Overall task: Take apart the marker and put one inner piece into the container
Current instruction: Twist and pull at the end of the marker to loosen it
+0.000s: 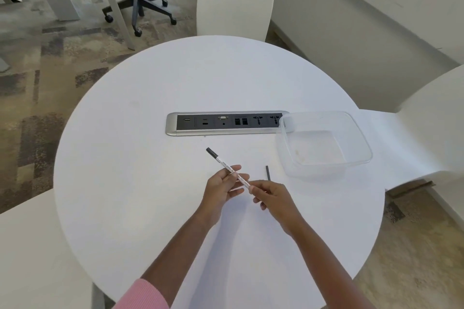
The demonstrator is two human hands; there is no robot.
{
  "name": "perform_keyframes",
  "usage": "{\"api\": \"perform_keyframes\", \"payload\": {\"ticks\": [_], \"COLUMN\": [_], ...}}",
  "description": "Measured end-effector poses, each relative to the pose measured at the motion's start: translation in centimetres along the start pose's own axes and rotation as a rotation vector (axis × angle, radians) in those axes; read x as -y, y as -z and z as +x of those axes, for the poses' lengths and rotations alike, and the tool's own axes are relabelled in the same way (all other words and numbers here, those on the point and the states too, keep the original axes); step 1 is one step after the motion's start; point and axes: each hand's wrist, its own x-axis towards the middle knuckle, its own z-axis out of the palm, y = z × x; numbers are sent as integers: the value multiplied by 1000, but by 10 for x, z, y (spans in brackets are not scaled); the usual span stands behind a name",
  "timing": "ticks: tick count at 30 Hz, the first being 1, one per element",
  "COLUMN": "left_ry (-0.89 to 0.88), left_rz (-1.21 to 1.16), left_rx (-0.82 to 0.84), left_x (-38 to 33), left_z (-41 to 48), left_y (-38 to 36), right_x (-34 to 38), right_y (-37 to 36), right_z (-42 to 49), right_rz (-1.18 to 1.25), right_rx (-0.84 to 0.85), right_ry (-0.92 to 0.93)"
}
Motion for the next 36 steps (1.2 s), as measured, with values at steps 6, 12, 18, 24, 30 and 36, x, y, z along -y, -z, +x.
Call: {"api": "perform_keyframes", "payload": {"ticks": [6, 12, 18, 24, 30, 36], "left_ry": [-27, -50, -93, -199, -199, -128], "left_rz": [-179, -291, -259, -356, -581, -696], "left_rx": [-44, -32, 36, -172, -411, -497], "left_x": [-6, -9, -11, -8, -12, -20], "left_z": [-3, -9, -17, -28, -29, -25], "left_y": [-4, -13, -14, -32, -52, -56], "right_x": [8, 18, 18, 14, 4, 7], "right_y": [21, 28, 32, 28, 20, 22], "right_z": [-8, -11, -8, -6, 2, 11], "right_rz": [-22, -190, -341, -609, -921, -1001], "right_rx": [248, 311, 199, -52, -349, -366], "right_ry": [-112, -124, -56, 234, 663, 779]}}
